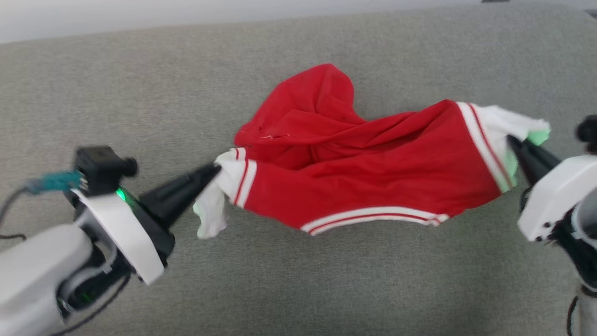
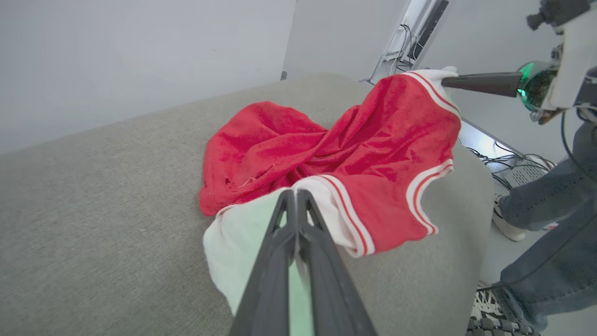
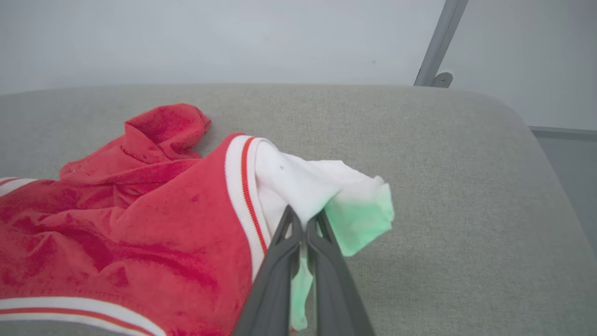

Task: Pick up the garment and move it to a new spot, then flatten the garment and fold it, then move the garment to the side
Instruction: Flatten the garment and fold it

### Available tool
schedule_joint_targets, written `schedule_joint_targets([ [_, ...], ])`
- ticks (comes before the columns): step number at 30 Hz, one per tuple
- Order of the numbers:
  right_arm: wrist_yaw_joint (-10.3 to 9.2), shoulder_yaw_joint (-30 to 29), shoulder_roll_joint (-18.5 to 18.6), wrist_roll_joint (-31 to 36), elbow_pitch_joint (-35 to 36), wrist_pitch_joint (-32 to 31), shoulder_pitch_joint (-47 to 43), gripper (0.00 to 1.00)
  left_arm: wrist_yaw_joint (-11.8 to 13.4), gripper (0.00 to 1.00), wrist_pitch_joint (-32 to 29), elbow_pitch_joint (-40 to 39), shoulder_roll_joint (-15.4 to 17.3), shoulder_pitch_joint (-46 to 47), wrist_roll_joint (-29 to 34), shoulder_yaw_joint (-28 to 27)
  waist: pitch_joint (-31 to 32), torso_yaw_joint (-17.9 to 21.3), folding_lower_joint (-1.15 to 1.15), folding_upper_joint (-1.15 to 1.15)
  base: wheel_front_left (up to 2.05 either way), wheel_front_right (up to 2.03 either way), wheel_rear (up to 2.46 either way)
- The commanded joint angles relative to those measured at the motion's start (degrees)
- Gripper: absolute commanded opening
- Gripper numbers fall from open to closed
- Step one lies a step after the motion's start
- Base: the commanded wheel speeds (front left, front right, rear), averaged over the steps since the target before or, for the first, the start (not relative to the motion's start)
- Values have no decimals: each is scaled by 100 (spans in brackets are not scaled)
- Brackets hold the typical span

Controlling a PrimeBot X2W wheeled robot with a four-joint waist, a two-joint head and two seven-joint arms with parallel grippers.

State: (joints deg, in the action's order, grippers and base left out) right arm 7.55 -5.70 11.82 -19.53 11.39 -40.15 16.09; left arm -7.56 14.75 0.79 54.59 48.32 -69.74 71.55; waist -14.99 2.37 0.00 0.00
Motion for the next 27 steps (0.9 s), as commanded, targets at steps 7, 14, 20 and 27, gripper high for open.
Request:
schedule_joint_targets([
  [7,-10,-268,-398,-280,27,128,619,0,15,0,49,51,-40,247,-580,-832,-65,-79,0,0,0,0,0],
  [14,-8,-619,-756,-377,-1040,310,2486,0,15,0,-14,1061,-417,1146,-1053,-1362,-636,-95,0,0,0,0,0],
  [20,-9,-623,-851,286,-2220,916,4601,0,15,0,-106,2343,-713,2635,-1109,-1704,-1074,42,0,0,0,0,0],
  [27,-9,-963,-879,796,-3693,2013,6608,0,15,0,-43,3529,-1116,4307,-868,-1901,-1254,97,0,0,0,0,0],
])
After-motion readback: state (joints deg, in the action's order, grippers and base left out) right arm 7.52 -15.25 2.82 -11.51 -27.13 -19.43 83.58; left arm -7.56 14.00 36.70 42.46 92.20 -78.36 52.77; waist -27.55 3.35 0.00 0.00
